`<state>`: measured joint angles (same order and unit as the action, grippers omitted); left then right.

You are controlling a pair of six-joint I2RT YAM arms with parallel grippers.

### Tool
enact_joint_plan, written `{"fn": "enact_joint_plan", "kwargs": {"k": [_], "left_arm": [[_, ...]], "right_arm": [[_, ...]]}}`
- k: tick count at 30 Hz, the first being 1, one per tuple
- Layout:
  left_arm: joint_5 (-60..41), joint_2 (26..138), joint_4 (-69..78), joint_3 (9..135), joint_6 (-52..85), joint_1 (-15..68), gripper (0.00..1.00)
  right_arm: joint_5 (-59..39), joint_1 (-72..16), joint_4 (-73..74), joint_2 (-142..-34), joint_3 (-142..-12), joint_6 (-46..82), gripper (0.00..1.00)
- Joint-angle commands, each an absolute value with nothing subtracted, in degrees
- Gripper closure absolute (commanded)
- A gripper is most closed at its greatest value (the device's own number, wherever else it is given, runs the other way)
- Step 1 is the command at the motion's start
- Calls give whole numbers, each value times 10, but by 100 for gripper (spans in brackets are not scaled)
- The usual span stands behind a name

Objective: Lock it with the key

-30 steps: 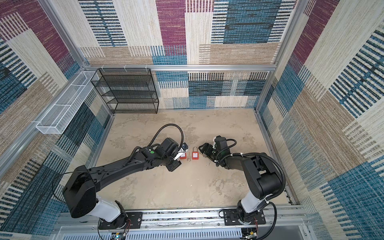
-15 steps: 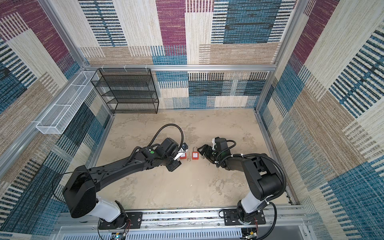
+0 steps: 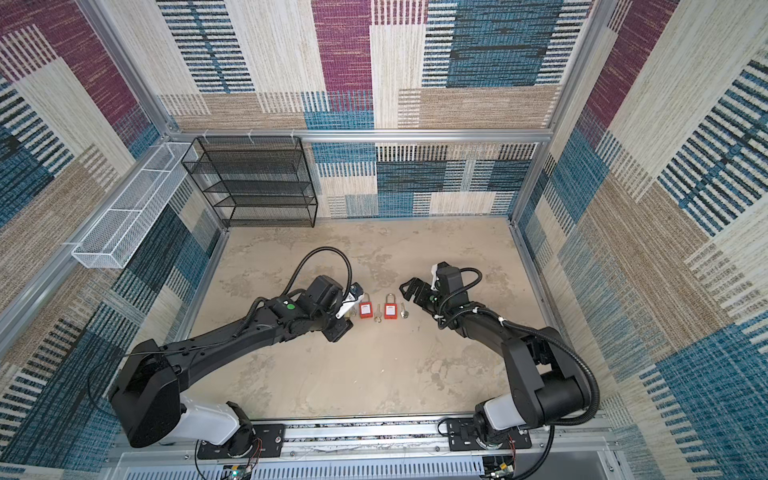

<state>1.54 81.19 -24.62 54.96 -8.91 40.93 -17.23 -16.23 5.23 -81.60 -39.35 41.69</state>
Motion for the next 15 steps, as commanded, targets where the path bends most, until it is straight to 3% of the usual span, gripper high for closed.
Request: {"fn": "enact_joint_plan", "kwargs": {"k": [1, 2, 6, 15], "left_arm": [[-42, 773, -169, 516, -63, 376, 16], [-47, 759, -157, 506, -56, 363, 2], [-54, 695, -90, 453, -19, 297, 1], [29, 553, 177, 257, 66, 147, 1]], "right_arm": [[-92, -152, 22, -792, -419, 352, 1], [-83, -148, 21, -788, -427, 342, 1], [-25, -142, 53, -768, -436, 300, 1], [191, -141, 273, -687, -309, 152, 1]]}}
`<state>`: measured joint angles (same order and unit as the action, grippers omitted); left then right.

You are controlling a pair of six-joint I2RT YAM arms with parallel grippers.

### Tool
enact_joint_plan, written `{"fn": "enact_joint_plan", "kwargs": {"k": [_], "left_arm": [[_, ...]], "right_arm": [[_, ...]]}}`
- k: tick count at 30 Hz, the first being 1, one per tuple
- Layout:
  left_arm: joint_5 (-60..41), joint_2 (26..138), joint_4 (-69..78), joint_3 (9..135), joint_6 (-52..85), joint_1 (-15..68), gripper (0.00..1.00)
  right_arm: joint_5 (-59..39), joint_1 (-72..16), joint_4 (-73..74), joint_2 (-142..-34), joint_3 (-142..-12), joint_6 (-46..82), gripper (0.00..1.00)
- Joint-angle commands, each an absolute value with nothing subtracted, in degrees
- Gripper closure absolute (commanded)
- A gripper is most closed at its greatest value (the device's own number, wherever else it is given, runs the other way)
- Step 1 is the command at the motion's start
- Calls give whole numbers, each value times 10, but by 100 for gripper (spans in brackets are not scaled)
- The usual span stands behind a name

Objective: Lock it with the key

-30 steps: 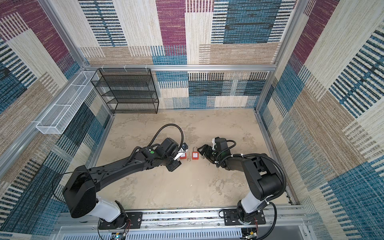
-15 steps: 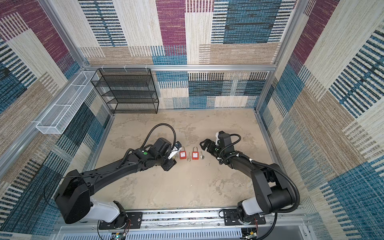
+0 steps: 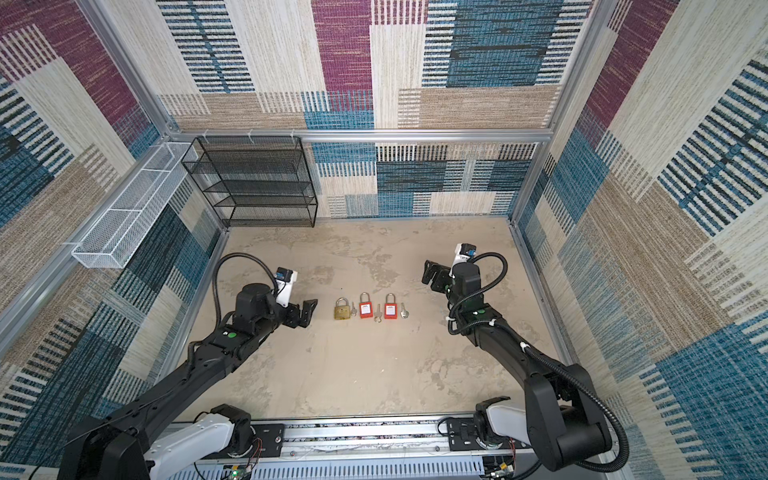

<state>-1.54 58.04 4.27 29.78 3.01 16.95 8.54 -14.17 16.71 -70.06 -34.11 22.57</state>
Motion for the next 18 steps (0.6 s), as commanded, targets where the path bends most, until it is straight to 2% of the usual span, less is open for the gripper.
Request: {"fn": "enact_joint_plan", "kwargs": {"k": [1, 5, 10, 15, 18], "left_arm": [[52, 537, 201, 234, 55, 138, 1], [67, 515, 243, 186, 17, 100, 1], [68, 573, 322, 159, -4, 86, 1], [125, 639, 431, 142, -23, 61, 1], [127, 678, 479, 132, 9, 22, 1]], "right_arm": [[220, -137, 310, -678, -285, 150, 1], [253, -80, 412, -663, -212, 155, 1], [295, -36, 470, -710, -181, 144, 1], [267, -26, 560, -730, -165, 115, 1], [251, -22, 563, -749, -181, 95, 1]]}}
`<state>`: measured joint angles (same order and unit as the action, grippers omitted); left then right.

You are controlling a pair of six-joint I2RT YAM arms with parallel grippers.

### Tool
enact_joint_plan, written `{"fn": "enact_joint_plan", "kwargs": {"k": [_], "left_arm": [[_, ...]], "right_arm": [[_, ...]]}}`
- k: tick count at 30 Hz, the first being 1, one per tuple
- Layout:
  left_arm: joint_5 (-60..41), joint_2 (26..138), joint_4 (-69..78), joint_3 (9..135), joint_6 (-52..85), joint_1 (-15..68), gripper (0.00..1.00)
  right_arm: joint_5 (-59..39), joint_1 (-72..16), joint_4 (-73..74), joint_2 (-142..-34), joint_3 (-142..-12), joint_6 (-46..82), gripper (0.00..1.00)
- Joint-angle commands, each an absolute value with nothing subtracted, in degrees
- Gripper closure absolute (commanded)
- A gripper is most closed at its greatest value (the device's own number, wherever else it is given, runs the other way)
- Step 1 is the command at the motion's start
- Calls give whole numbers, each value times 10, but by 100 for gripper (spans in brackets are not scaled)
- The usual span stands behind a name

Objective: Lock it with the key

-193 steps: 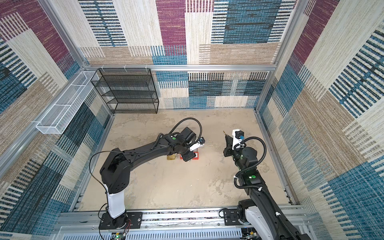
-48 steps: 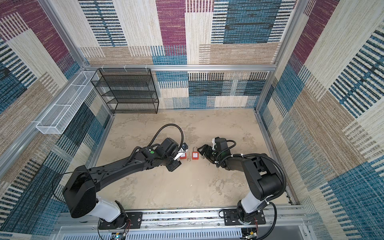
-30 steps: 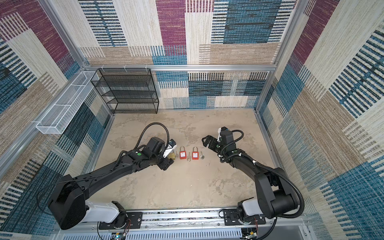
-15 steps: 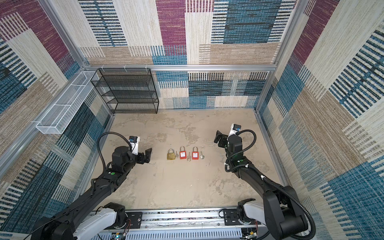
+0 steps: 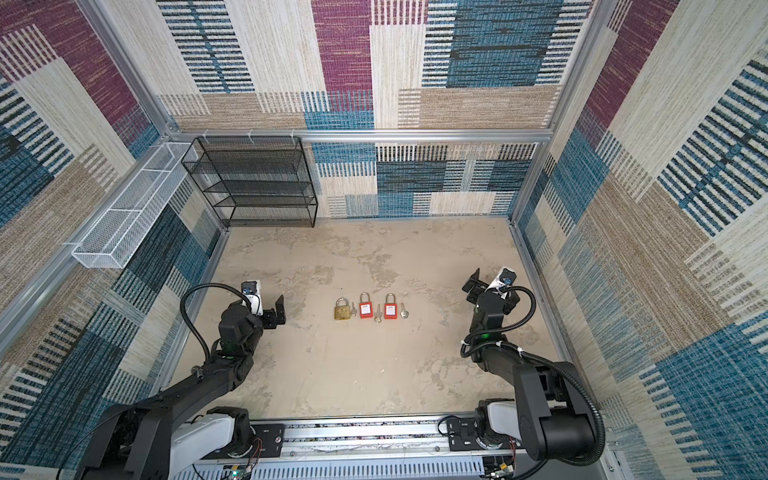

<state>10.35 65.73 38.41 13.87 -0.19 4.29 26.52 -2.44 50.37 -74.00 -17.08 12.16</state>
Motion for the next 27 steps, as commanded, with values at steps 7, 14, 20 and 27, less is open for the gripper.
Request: {"fn": "enact_joint_plan", "kwargs": {"k": [7, 14, 20, 27], "left_arm": [[89, 763, 577, 120, 76, -49, 1], [18, 841, 639, 127, 68, -64, 1], [-139, 890, 687, 137, 11, -66, 1], [-111, 881, 517, 218, 19, -66, 1]], "right_arm": [[235, -16, 561, -753, -164, 66, 1], [197, -14, 738, -818, -90, 46, 1], [88, -14, 806, -840, -64, 3, 1], [89, -14, 758, -882, -111, 1, 1]]}}
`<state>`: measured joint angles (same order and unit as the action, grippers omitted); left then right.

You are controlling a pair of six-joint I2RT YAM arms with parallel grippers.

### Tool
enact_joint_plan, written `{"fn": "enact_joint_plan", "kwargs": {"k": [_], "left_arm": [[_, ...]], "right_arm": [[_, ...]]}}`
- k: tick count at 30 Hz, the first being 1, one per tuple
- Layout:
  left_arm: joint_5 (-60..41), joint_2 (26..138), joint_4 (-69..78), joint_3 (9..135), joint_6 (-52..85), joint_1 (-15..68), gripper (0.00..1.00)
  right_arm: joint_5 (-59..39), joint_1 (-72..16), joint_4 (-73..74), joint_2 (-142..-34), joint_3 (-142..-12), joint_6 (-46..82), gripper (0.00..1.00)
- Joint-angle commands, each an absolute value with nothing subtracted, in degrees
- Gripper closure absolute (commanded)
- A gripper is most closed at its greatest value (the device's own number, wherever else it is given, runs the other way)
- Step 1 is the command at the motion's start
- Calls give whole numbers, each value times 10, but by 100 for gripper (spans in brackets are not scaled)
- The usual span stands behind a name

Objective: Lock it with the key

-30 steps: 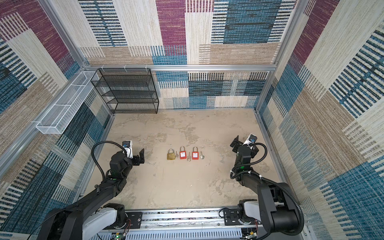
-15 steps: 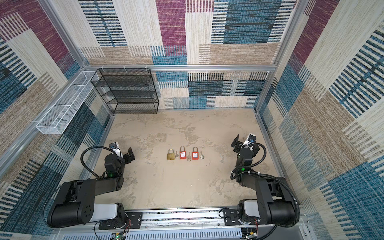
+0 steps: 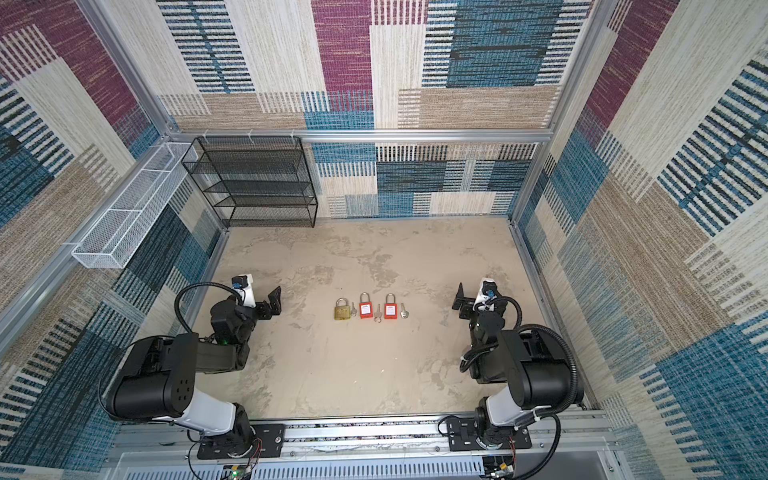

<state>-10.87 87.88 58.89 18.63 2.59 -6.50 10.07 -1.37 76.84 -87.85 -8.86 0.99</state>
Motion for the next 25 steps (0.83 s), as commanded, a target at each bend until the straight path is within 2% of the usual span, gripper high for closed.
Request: {"fn": "enact_joint_plan", "kwargs": {"k": [1, 4, 9, 25], "left_arm": [[-83, 883, 492, 232, 23, -62, 1], [-62, 883, 489, 234, 20, -52, 1], [-91, 885, 480, 240, 7, -53, 1], [-90, 884, 471, 245, 3, -49, 1]], "right_arm": [[84, -12, 748, -877, -111, 5, 1], [84, -12, 757, -880, -110, 4, 1], [85, -12, 757, -881, -109, 4, 1], [84, -12, 758, -881, -110, 4, 1]]}}
